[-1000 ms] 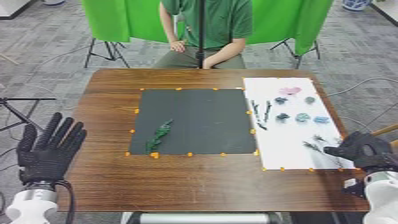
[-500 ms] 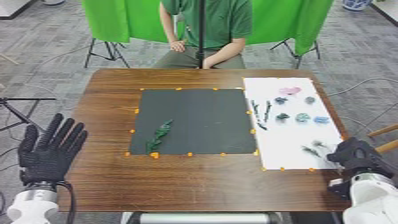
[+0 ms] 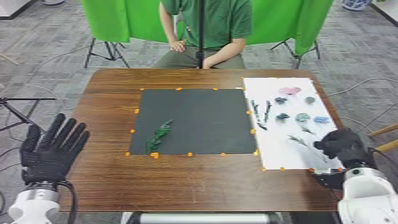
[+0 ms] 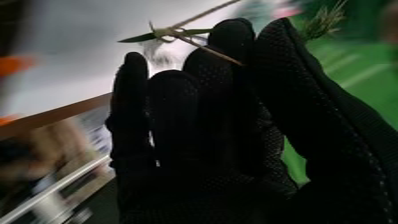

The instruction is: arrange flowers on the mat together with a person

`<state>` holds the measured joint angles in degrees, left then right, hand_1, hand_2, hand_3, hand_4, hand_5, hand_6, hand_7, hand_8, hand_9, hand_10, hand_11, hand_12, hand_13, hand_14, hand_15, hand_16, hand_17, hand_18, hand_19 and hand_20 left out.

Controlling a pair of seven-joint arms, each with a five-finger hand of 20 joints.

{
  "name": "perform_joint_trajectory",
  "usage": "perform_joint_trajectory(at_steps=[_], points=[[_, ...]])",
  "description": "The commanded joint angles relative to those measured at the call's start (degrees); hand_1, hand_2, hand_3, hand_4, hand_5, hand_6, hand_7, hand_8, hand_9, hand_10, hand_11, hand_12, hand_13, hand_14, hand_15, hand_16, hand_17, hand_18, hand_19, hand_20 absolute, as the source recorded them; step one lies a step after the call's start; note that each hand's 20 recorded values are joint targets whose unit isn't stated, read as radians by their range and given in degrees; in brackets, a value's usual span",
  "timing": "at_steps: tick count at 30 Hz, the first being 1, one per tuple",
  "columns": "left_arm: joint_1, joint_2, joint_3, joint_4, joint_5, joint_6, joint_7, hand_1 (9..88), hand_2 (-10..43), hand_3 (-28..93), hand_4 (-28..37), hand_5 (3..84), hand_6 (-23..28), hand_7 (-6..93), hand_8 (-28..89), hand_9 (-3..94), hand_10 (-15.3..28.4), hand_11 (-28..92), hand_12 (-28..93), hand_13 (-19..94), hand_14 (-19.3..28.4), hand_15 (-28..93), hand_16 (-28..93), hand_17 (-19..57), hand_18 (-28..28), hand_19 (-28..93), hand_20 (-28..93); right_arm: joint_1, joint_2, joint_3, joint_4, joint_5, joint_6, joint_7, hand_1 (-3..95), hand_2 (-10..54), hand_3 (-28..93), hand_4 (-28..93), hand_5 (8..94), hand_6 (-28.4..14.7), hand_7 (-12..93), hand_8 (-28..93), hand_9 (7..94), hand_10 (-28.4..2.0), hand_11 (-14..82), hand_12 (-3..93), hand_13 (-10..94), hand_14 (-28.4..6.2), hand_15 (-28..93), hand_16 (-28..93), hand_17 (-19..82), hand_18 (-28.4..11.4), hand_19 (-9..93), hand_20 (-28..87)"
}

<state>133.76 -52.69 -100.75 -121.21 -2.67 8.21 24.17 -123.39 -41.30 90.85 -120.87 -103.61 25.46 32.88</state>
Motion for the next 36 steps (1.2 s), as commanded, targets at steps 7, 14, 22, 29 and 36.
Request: perform_joint_trajectory(at_steps=[7,14,22,29,36], points=[[-0.6,0.44,1.48,0.30,0.41,0.50,-1.79,24.4,17.0,64,-28.3,40.2,7.1,5.4,-9,33.6,13.5,14,4,24,14.8,28,-8,-2.9,10.8,25,10,22.9,-2.4,-18.9,-0.9,-0.9,-7.2,-4.5,49.8,-8.6,68,-23,68.9,-0.2,52,14,67.8,-13.6,53.7,46.3,57,-14.9,78,33,24,-19.2,66,32],[-1.8,0.66,2.22,0.74,0.58,0.70,-2.69,24.4,16.9,64,-28.3,40.2,7.1,5.3,-9,33.6,13.5,14,4,24,14.8,28,-8,-2.9,10.8,25,10,36.5,-7.3,-34.1,2.4,-4.6,-7.6,-1.9,50.0,-8.2,68,-23,68.7,-0.3,52,14,67.8,-13.4,54.4,45.9,57,-15.0,79,33,24,-19.5,67,32],[-3.3,1.11,3.20,1.40,0.48,0.90,-2.95,24.2,16.8,64,-28.3,40.2,7.1,5.3,-9,33.7,13.2,14,4,24,14.8,28,-8,-3.0,10.8,25,10,47.7,-14.6,-46.9,9.1,-5.0,-10.3,1.8,50.4,-8.4,68,-22,69.3,-0.6,52,14,68.2,-13.6,55.0,45.9,58,-15.2,80,33,24,-20.1,68,32],[-4.6,1.64,4.10,1.90,0.35,1.06,-3.08,24.4,16.8,64,-28.3,40.2,7.1,5.3,-9,33.7,13.3,14,4,25,14.8,28,-8,-2.9,11.0,25,10,52.7,-20.1,-55.2,13.7,-6.2,-8.2,5.7,51.2,-8.3,67,-22,69.6,-0.8,51,14,68.4,-14.1,55.0,45.7,59,-15.6,80,33,24,-20.8,69,32],[-5.6,2.13,5.03,2.27,0.23,1.40,-3.54,24.6,16.9,64,-28.3,40.3,7.1,5.5,-9,33.8,13.4,14,4,25,15.1,29,-8,-2.9,11.1,26,11,54.2,-24.0,-61.0,14.9,-12.6,-10.9,13.7,50.7,-9.2,67,-20,70.6,-1.3,49,14,68.5,-14.7,53.7,45.8,59,-16.3,80,32,24,-22.1,70,31]])
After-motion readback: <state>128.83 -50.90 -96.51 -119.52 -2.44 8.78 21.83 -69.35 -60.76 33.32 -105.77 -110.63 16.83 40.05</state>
